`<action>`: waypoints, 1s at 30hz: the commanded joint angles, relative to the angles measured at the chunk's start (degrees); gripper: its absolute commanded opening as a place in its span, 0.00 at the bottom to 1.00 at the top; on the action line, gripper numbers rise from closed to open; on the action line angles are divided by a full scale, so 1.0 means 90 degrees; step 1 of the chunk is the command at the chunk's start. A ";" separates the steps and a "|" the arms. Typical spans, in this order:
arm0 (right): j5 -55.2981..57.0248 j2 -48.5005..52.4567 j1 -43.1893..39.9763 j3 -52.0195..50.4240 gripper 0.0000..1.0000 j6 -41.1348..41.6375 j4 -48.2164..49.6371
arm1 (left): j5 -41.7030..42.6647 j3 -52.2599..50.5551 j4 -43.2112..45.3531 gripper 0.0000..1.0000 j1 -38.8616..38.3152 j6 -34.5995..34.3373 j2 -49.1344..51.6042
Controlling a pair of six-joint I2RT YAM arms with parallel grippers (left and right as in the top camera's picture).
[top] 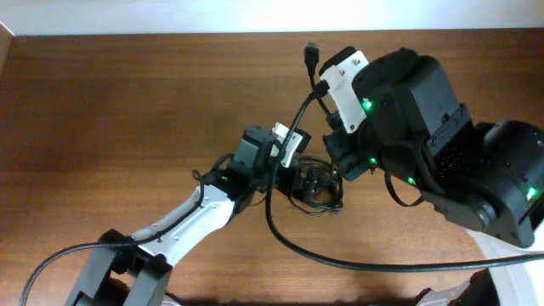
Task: Untangle cables
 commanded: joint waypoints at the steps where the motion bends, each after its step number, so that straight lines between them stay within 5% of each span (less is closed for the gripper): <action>1: -0.0010 -0.0039 0.0024 0.0092 0.04 -0.0056 -0.0070 | -0.0454 0.0019 -0.0129 0.99 -0.0209 -0.0291 -0.0034; 3: -0.0007 -0.0039 0.0024 0.0092 0.04 -0.0061 -0.0172 | -0.0692 0.0019 -0.0602 0.99 -0.0192 0.0435 -0.0034; 6: -0.0005 -0.0036 0.0024 0.0092 0.04 -0.0063 -0.0192 | -0.0986 0.0019 -0.1515 0.99 -0.0194 0.2968 -0.0034; 14: -0.0005 -0.0036 0.0024 0.0092 0.04 -0.0058 -0.0376 | -0.2550 0.0019 -0.1790 0.99 -0.0194 0.3028 -0.0032; 15: -0.0007 -0.0029 0.0024 0.0092 0.04 -0.0058 -0.0374 | -0.2361 0.0019 -0.1739 0.99 -0.0194 0.2608 -0.0032; 18: -0.0007 -0.0019 0.0024 0.0092 0.04 -0.0005 -0.0357 | -0.2018 0.0019 -0.1727 0.99 -0.0194 -0.0391 -0.0032; 20: -0.0010 -0.0019 0.0024 0.0092 0.04 0.0015 -0.0357 | -0.1622 0.0019 -0.1722 0.99 -0.0194 -0.1326 -0.0032; 30: -0.0007 -0.0019 0.0024 0.0090 0.04 0.0010 -0.0357 | -0.2385 0.0019 -0.1671 0.99 -0.0194 -0.0814 0.0687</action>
